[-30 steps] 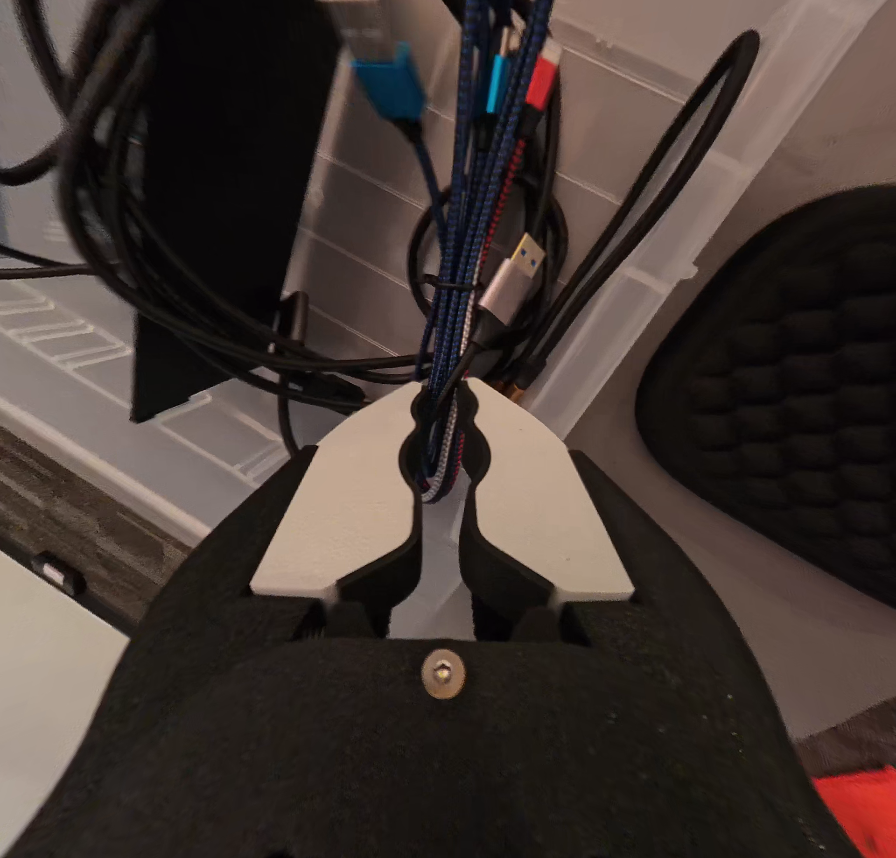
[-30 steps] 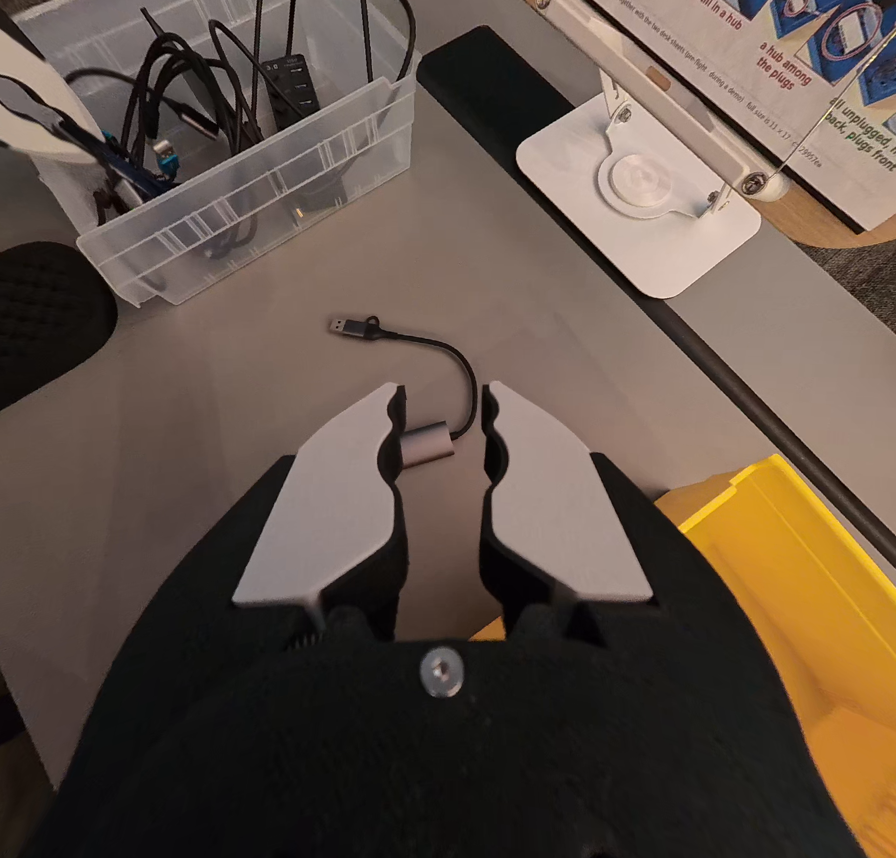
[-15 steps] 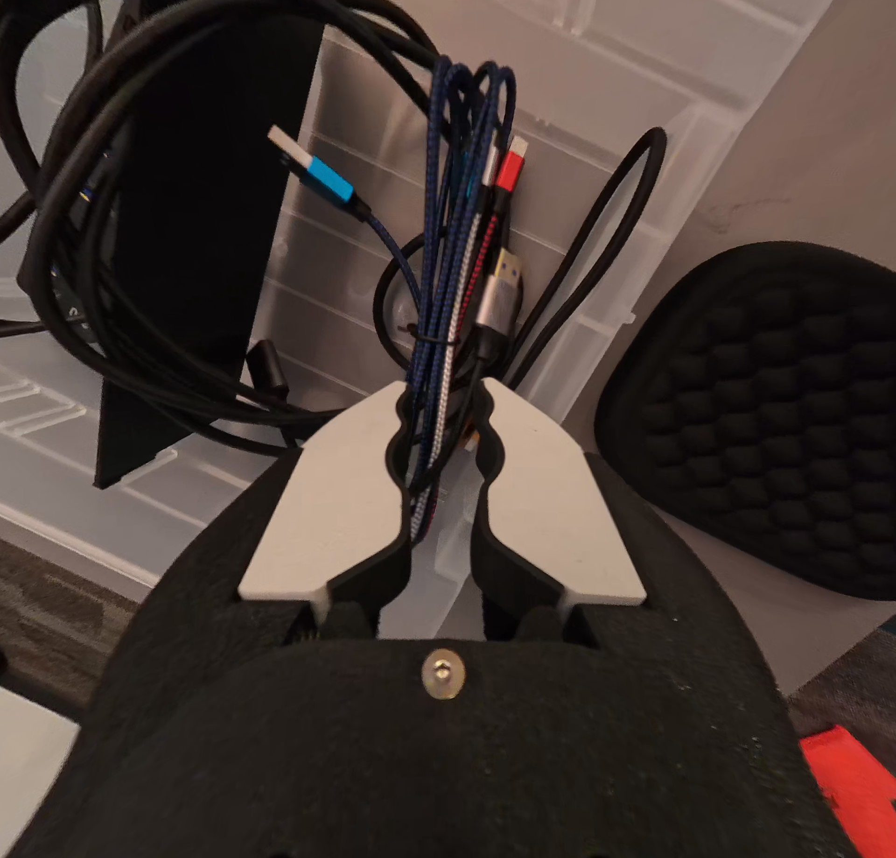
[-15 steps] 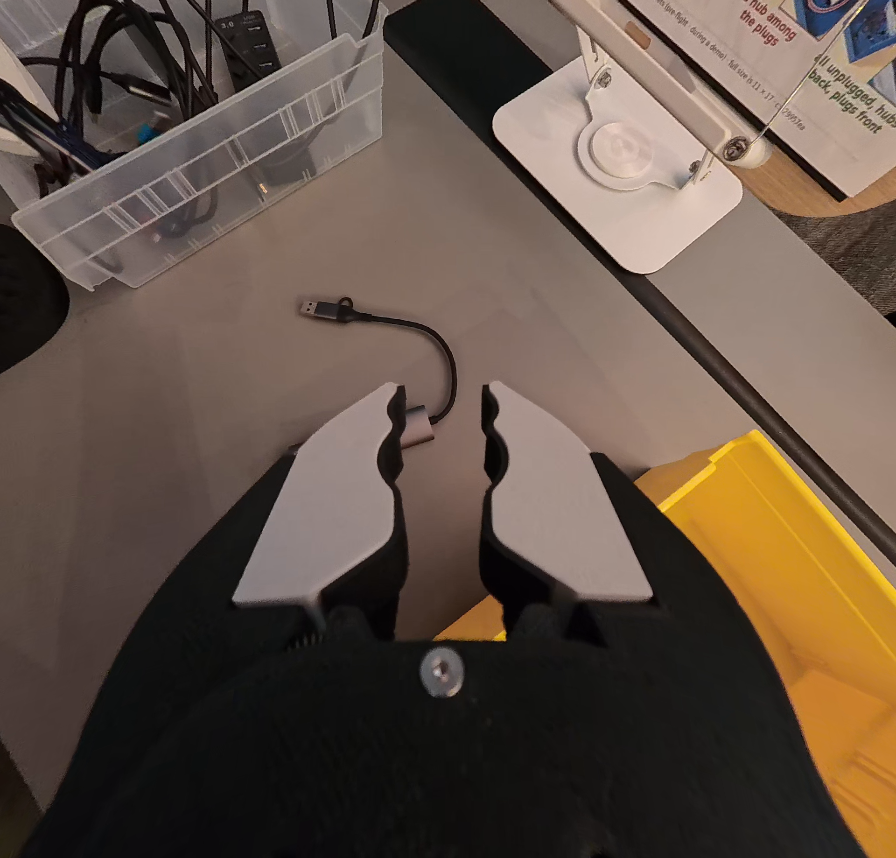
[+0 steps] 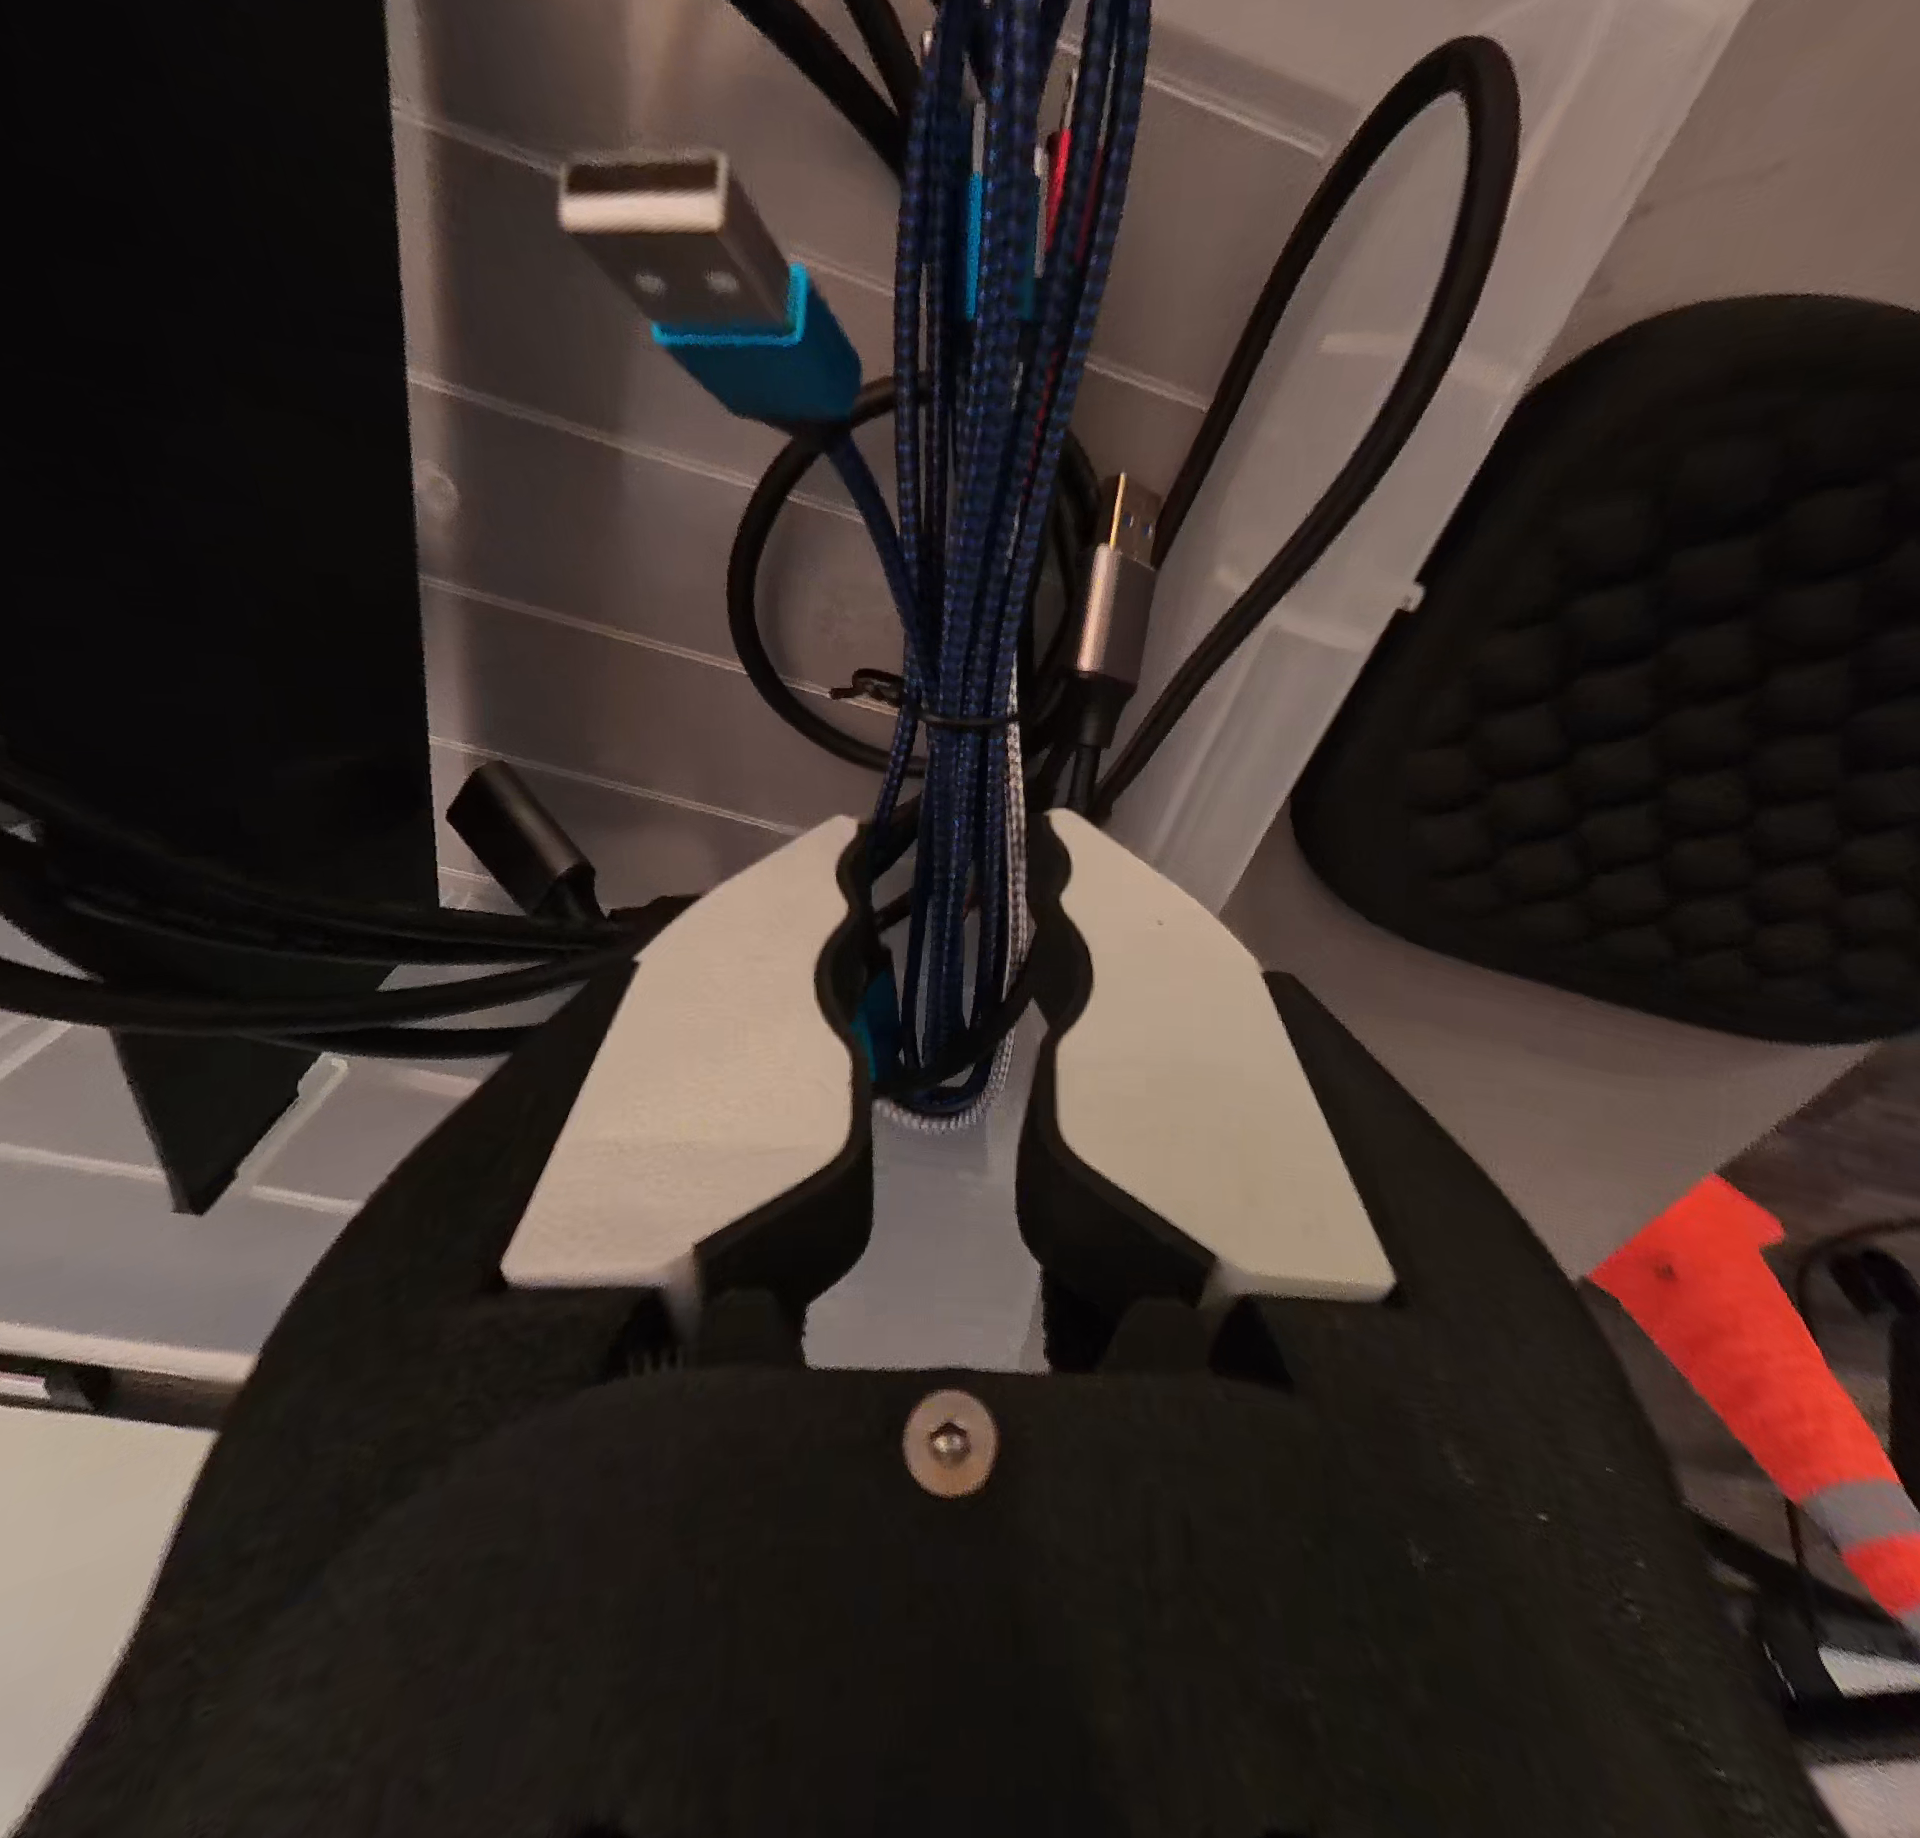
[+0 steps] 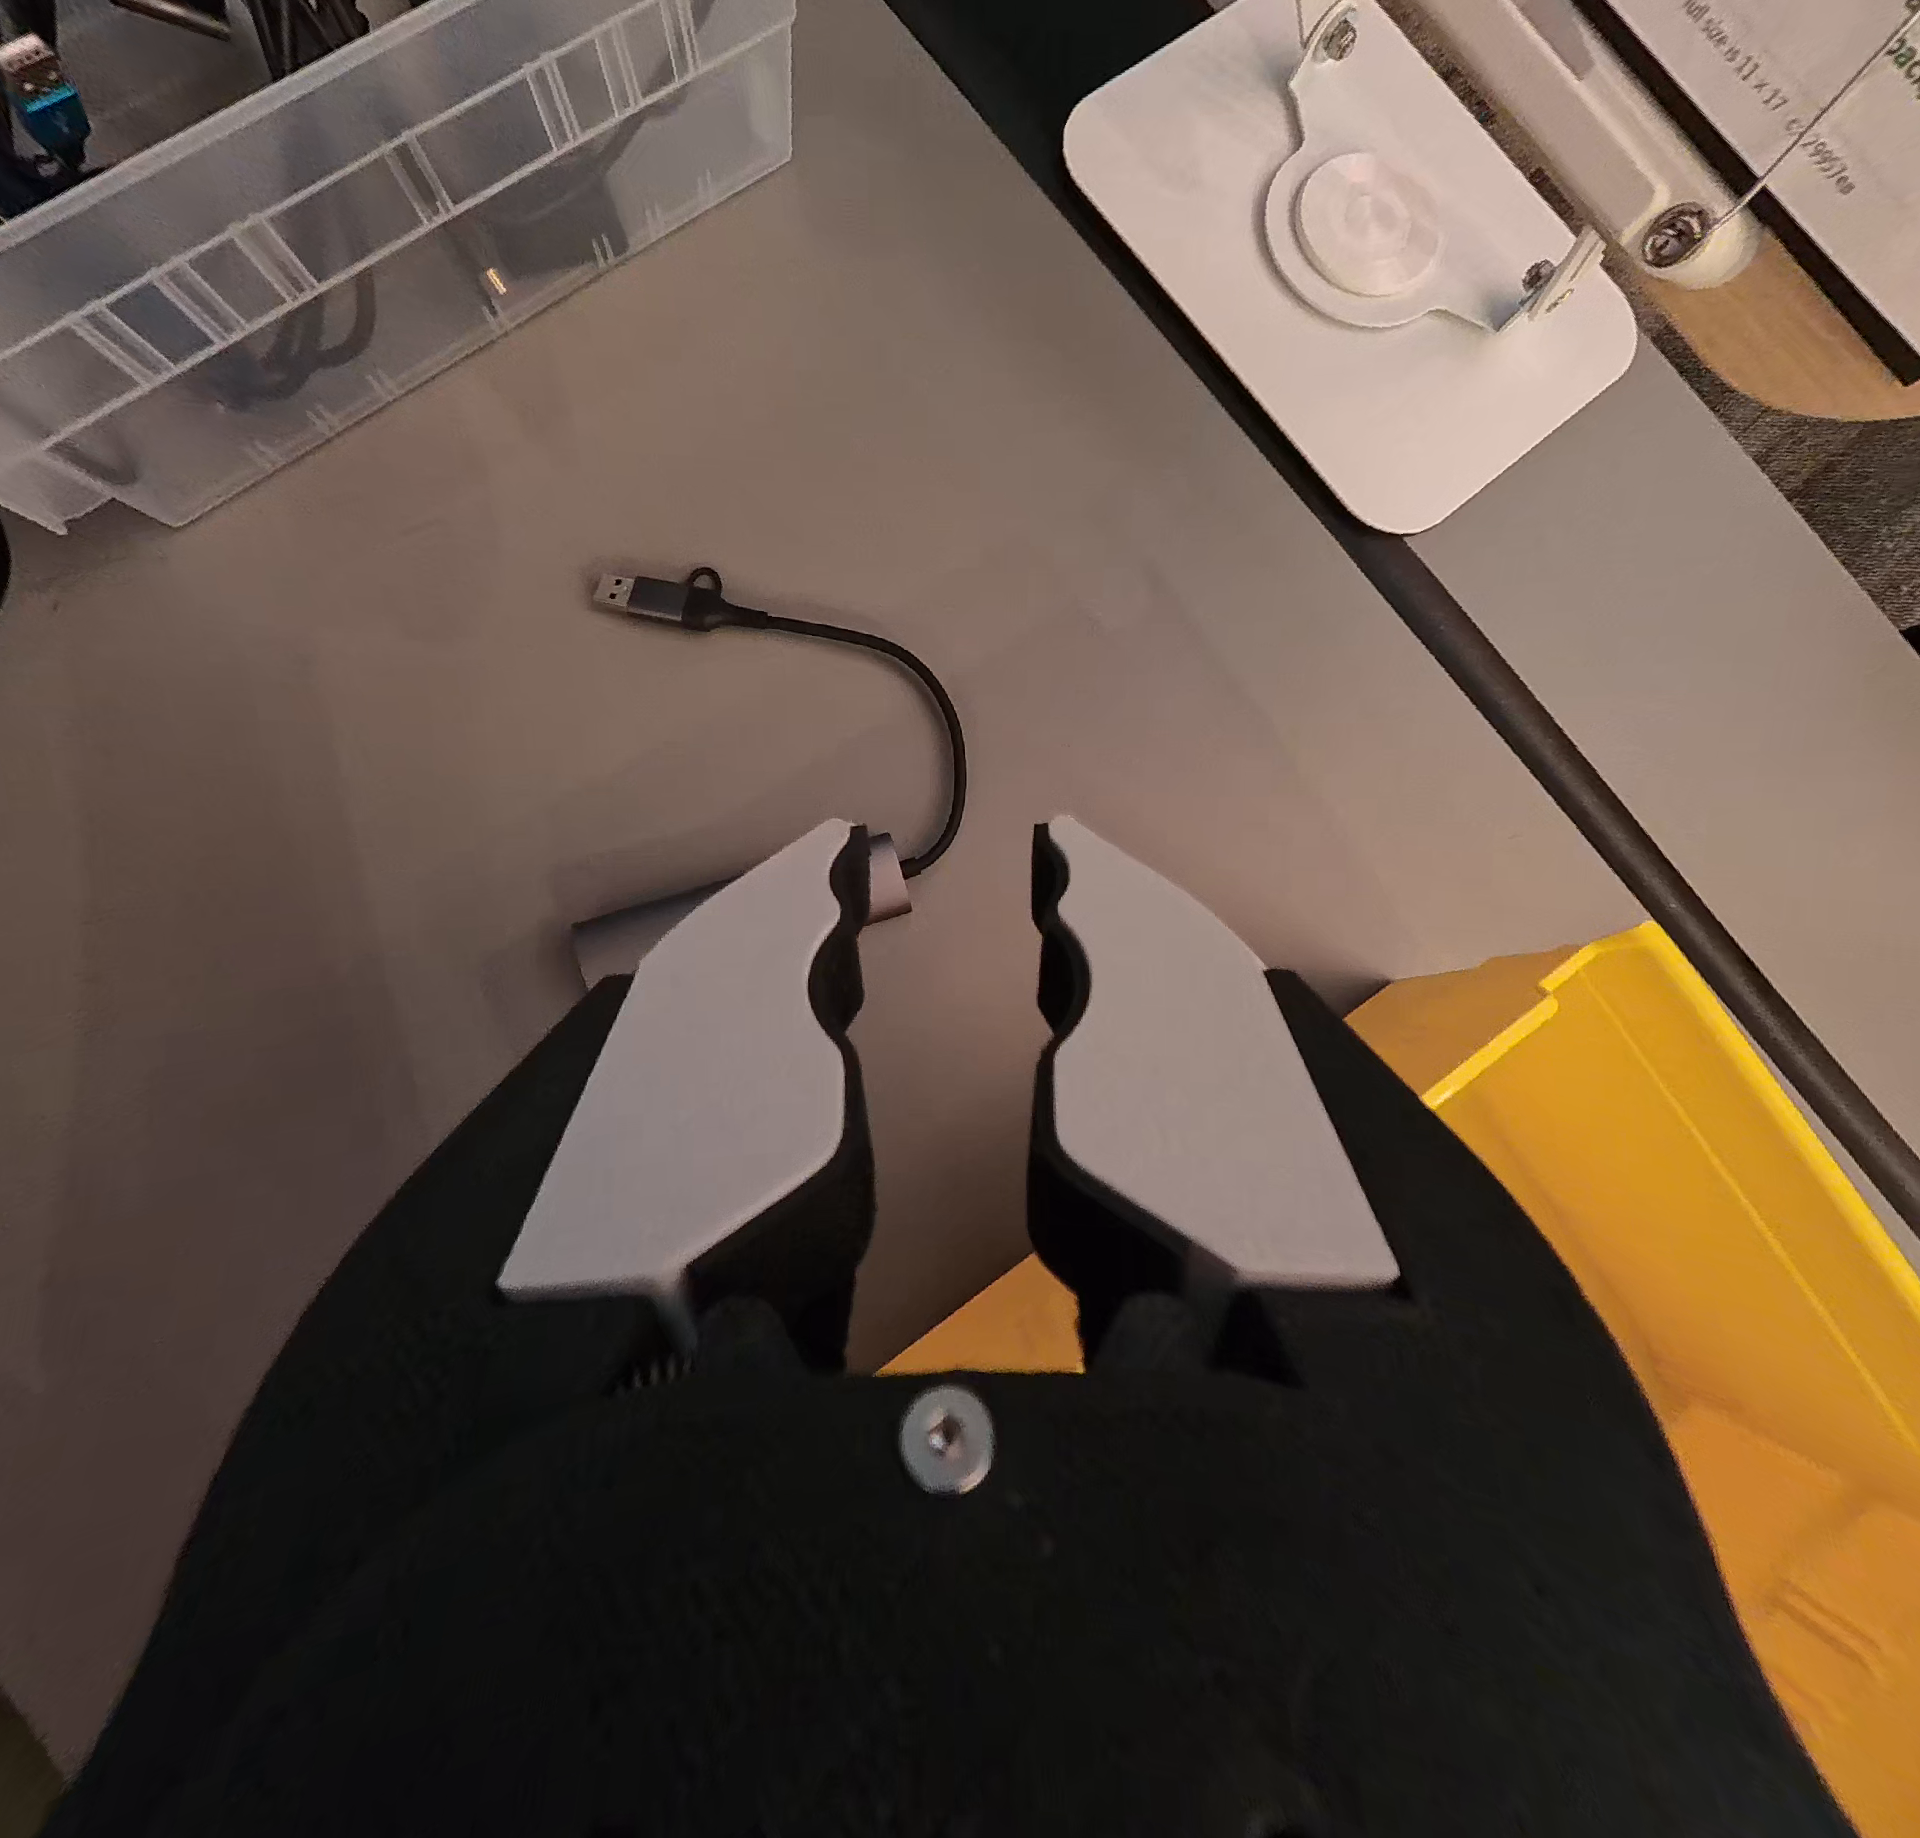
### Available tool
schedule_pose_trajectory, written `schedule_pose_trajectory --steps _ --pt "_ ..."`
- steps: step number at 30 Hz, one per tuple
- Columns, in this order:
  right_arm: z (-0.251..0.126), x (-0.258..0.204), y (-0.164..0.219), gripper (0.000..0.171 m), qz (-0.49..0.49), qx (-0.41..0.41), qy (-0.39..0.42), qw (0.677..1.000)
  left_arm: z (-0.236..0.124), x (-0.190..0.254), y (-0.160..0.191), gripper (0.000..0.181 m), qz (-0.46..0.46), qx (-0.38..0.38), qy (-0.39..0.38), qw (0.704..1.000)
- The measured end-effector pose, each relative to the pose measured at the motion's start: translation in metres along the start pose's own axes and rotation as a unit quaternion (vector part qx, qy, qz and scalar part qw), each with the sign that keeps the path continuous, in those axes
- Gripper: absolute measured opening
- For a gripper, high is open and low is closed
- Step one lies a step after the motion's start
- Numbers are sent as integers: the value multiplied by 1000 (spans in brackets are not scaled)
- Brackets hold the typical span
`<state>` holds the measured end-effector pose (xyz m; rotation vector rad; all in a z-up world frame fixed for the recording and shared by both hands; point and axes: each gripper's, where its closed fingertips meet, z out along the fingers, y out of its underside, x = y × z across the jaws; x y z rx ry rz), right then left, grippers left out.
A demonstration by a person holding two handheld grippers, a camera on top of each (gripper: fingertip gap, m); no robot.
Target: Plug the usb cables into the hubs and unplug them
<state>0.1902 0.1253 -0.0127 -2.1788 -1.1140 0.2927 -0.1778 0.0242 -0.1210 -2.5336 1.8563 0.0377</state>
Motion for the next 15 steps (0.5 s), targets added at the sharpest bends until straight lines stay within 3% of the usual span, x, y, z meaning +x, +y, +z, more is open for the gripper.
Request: schedule_pose_trajectory --steps 9,15 --pt "6 -1 1 31 -14 -13 7 1000 -8 0 17 35 51 -19 27 998" --pt "16 1 9 31 -23 -41 16 999 -2 7 17 19 53 -11 79 995"
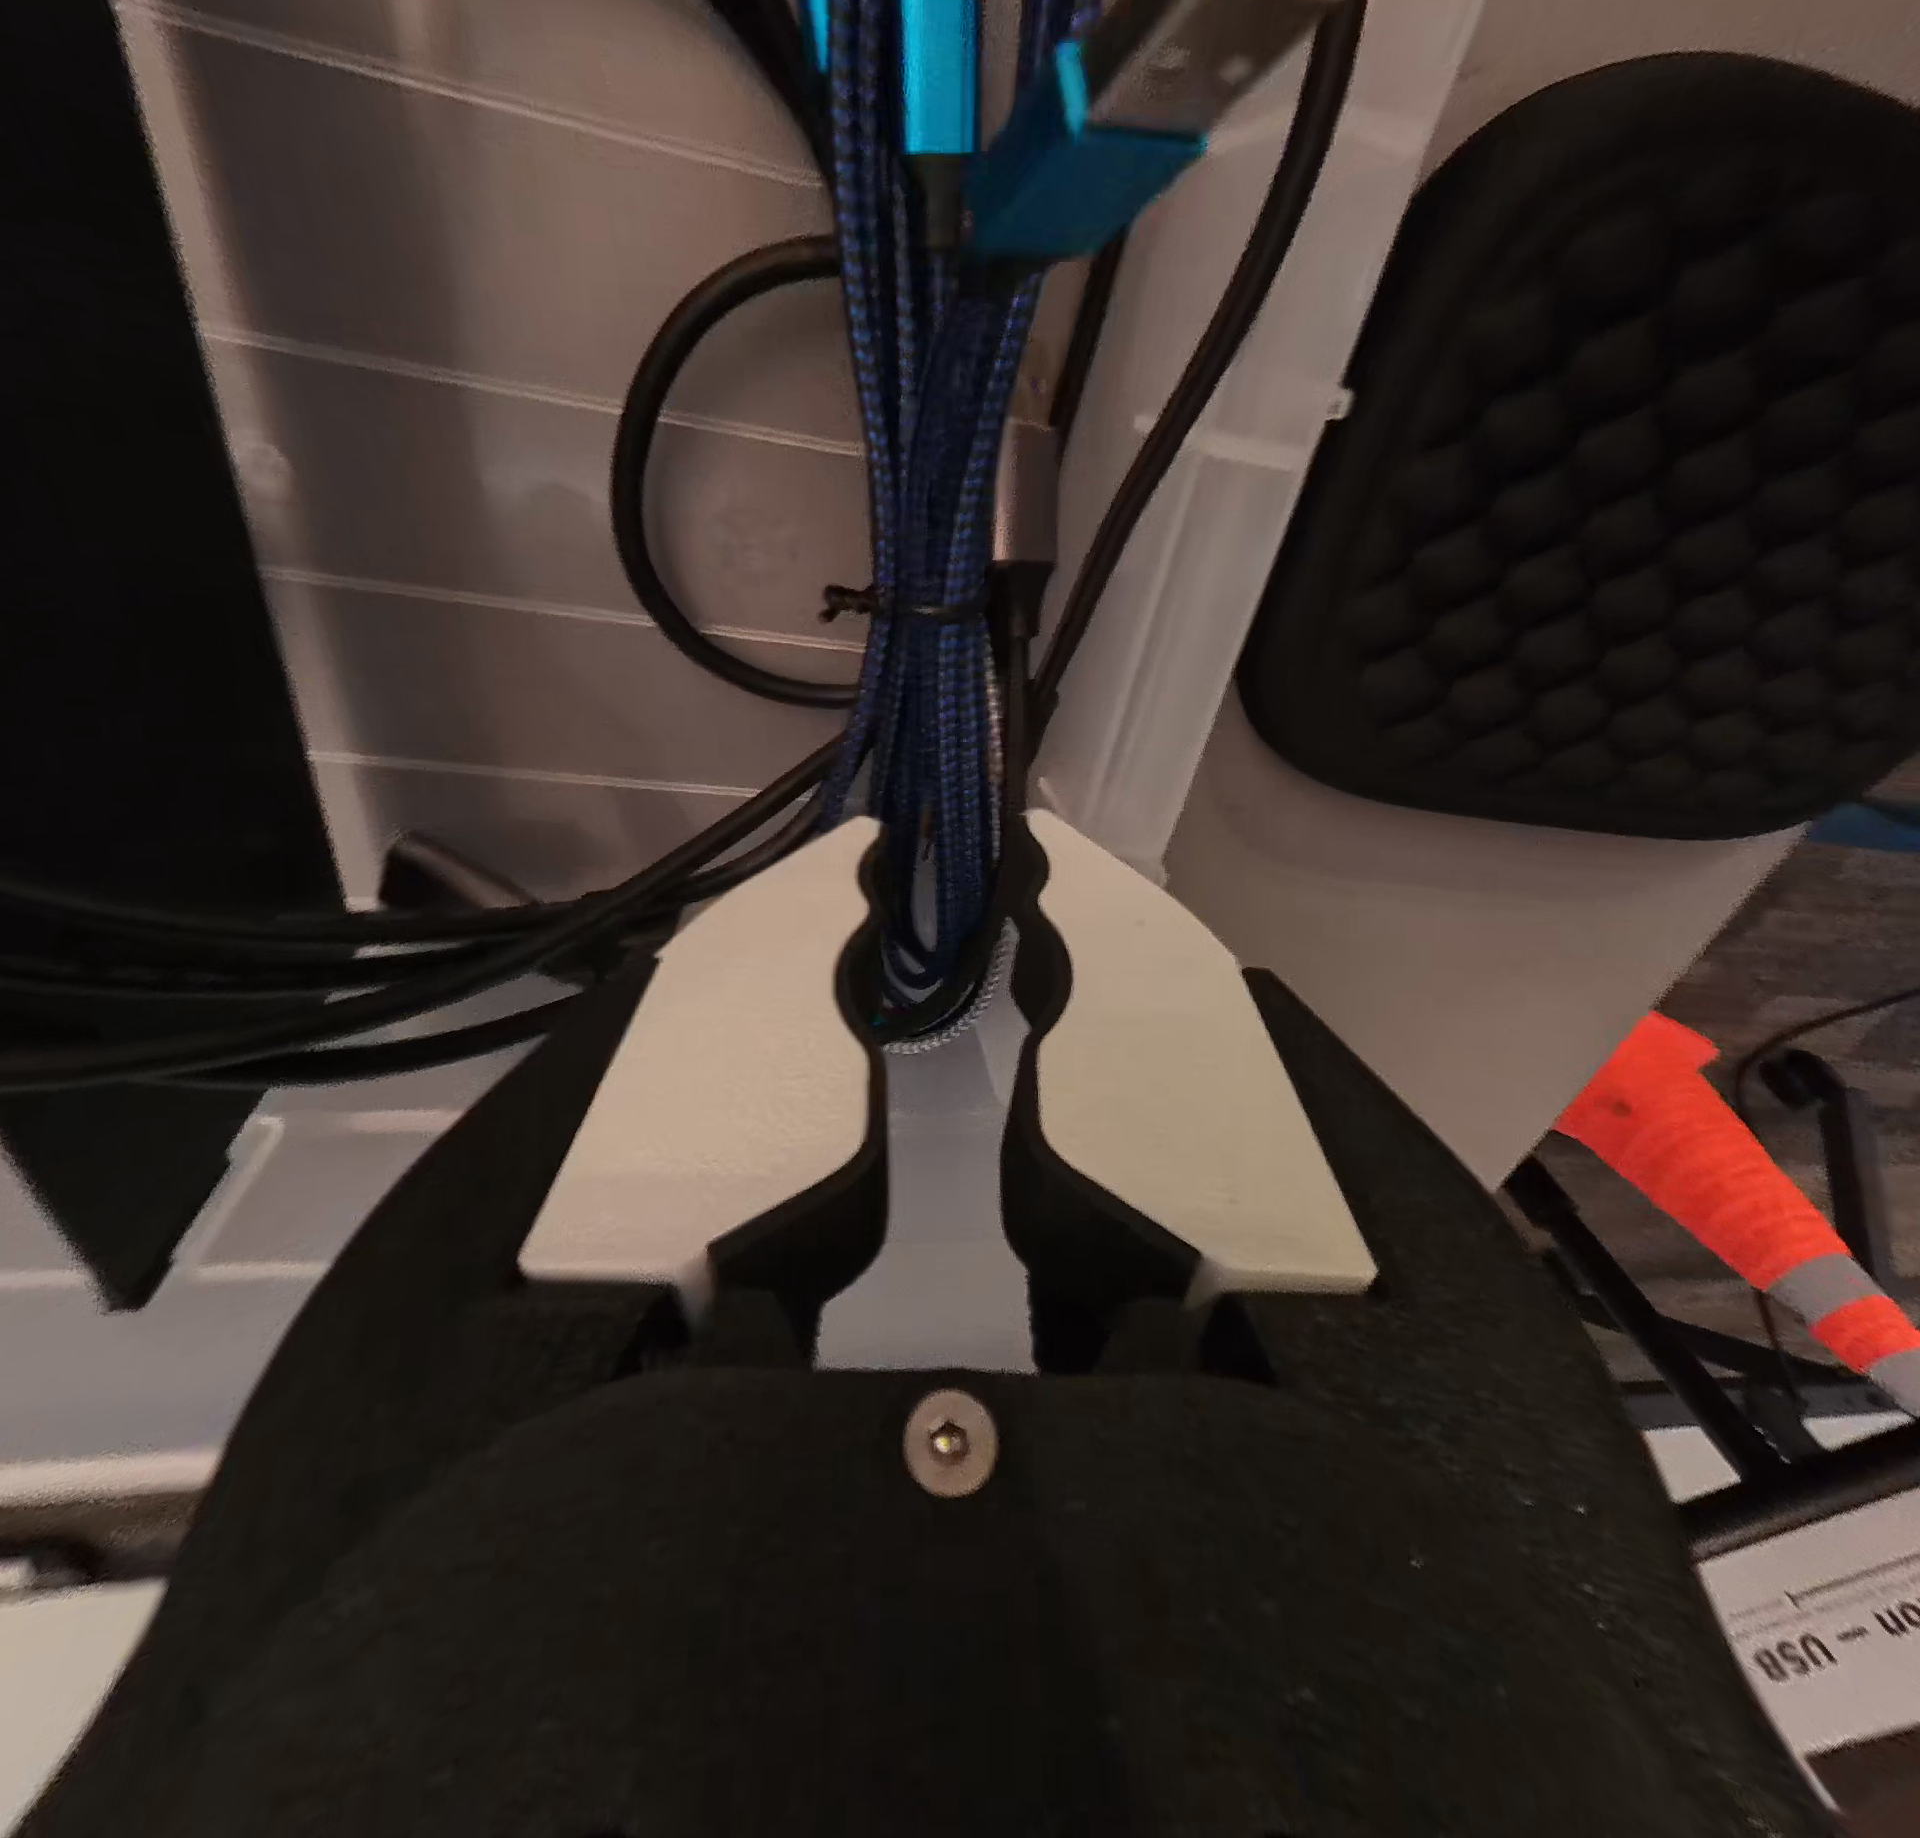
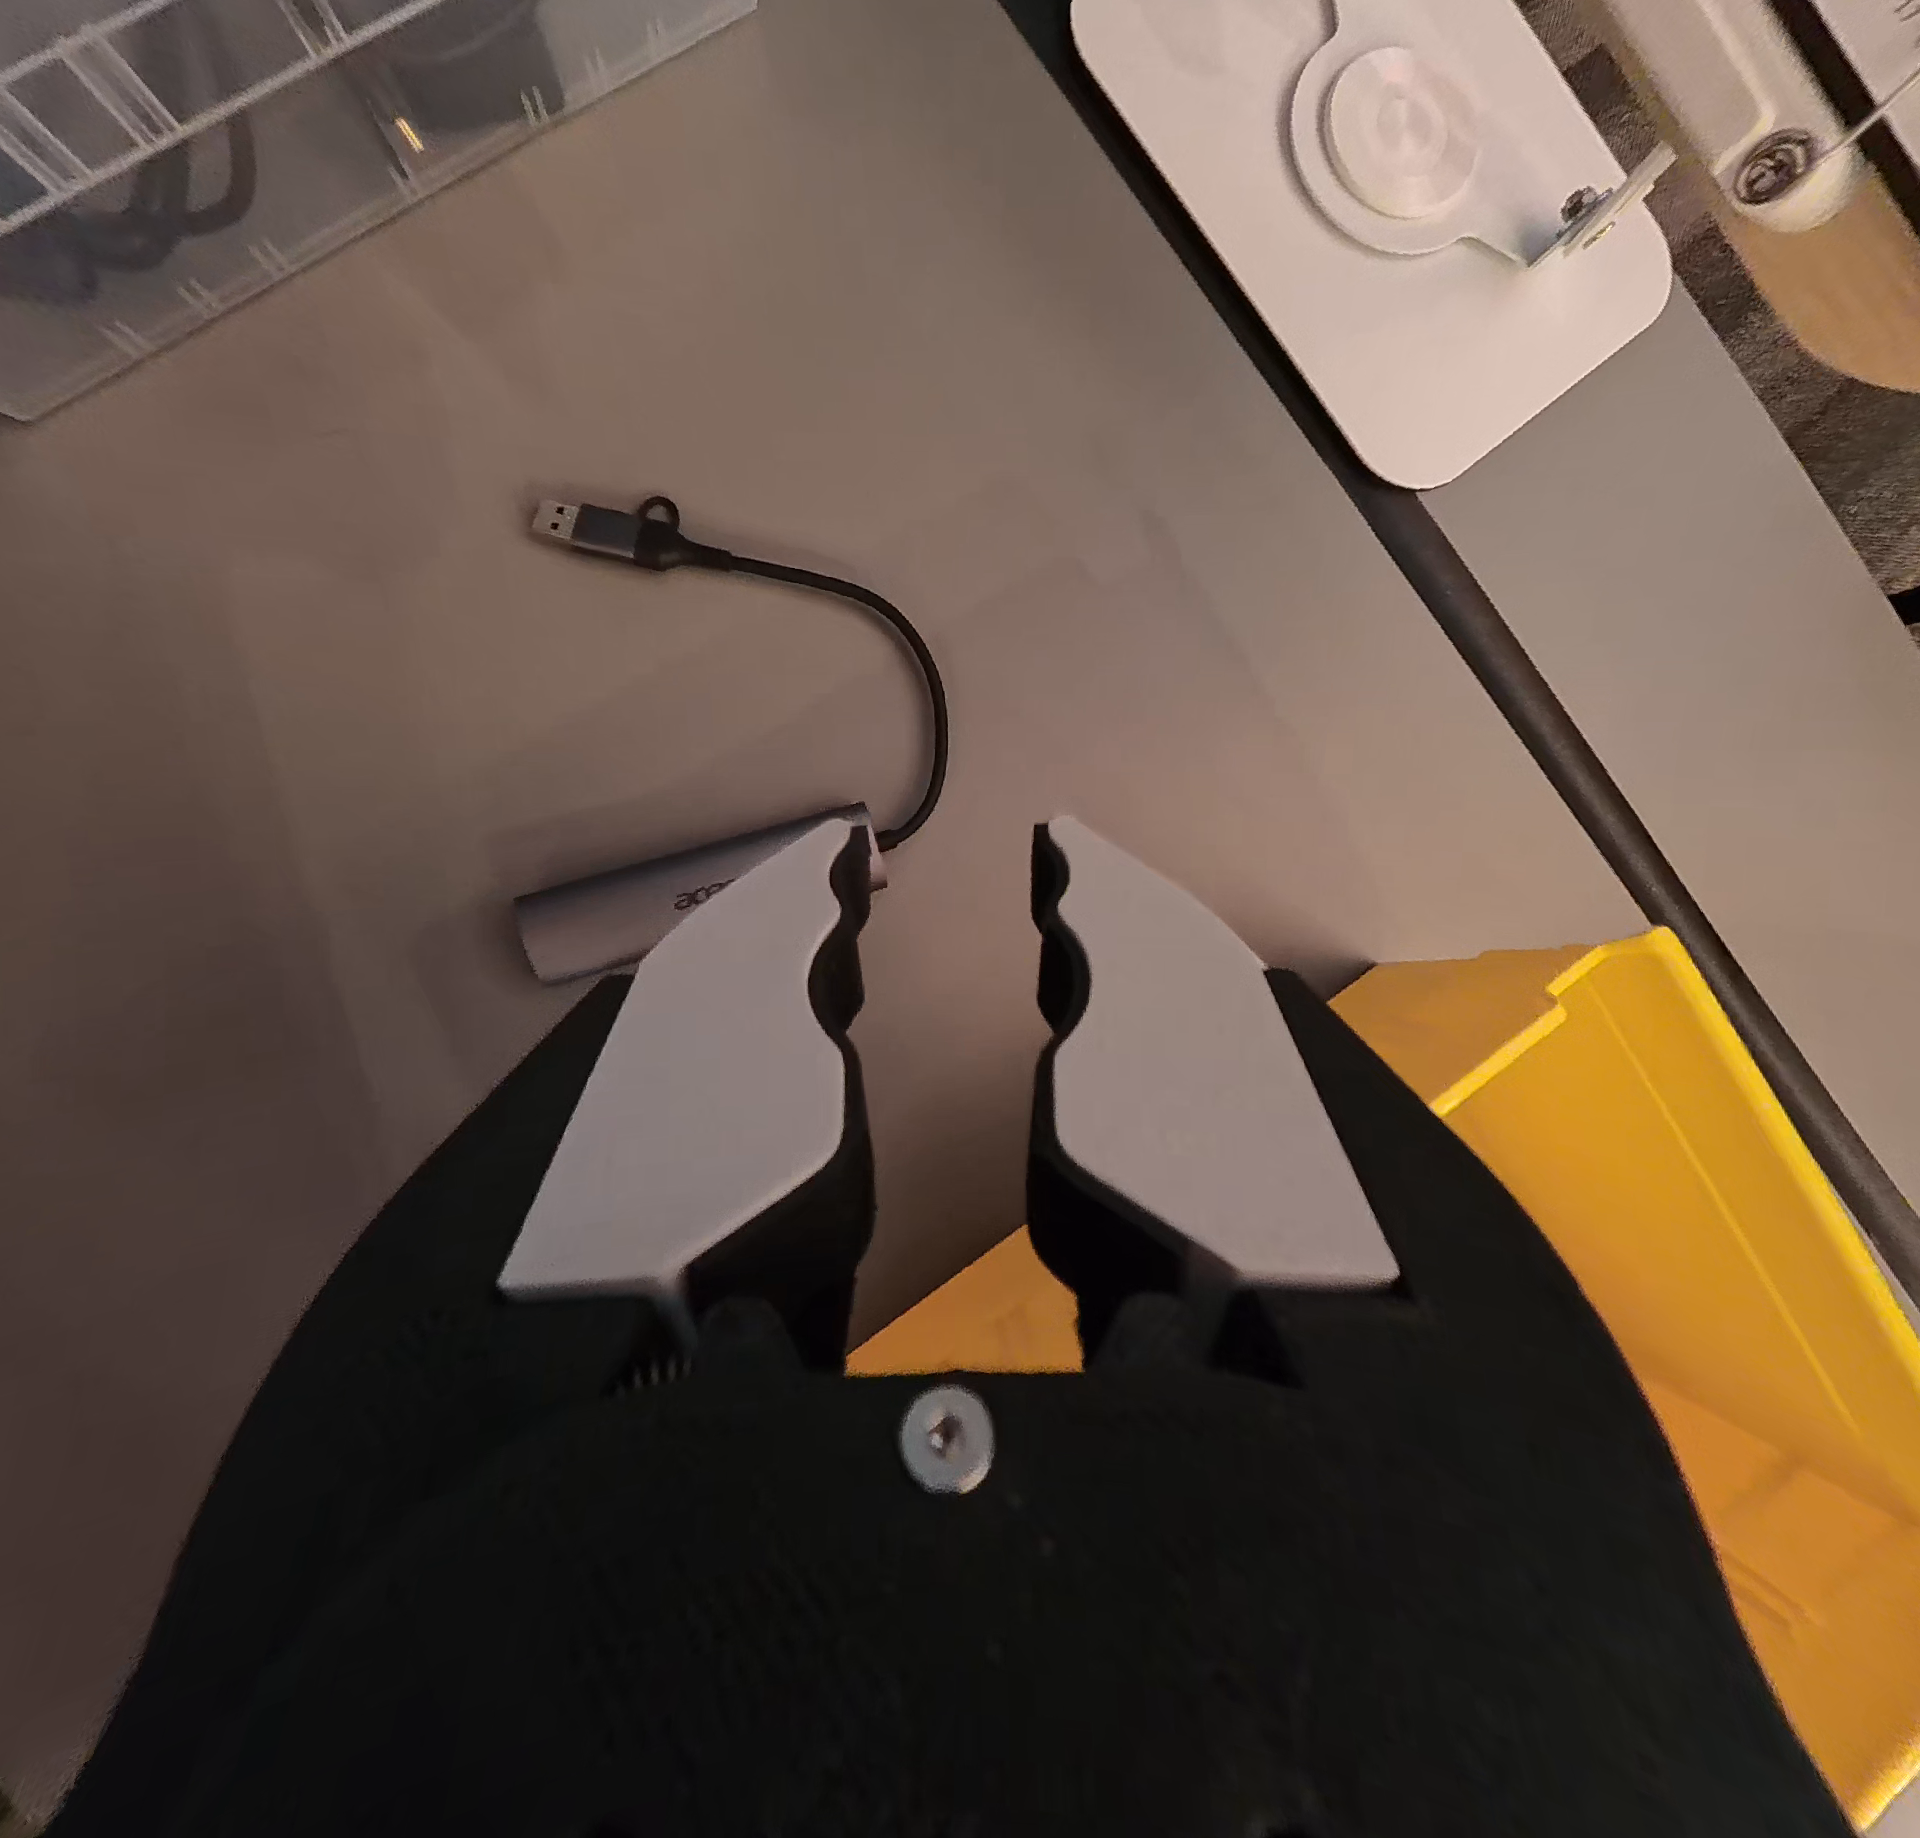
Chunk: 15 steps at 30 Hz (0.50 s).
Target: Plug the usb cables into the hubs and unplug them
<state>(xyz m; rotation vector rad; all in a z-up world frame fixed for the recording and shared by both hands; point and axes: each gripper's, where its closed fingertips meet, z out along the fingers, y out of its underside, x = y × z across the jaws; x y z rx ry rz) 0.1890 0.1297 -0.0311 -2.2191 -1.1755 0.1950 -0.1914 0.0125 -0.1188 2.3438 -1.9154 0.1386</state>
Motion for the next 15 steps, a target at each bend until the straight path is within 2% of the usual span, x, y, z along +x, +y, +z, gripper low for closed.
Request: schedule_pose_trajectory --steps 2,10,12,15 --pt "3 1 1 31 -4 -5 4 1000 3 3 0 6 0 11 19 1000" --pt "4 2 0 31 -12 -9 19 1000 -6 5 -1 5 0 56 8 998" --pt "3 2 -2 31 -13 -6 20 1000 -15 1 -1 7 -14 65 -9 998" --pt "0 2 -2 31 -19 -5 26 999 -36 -12 -7 12 -40 118 -42 991"
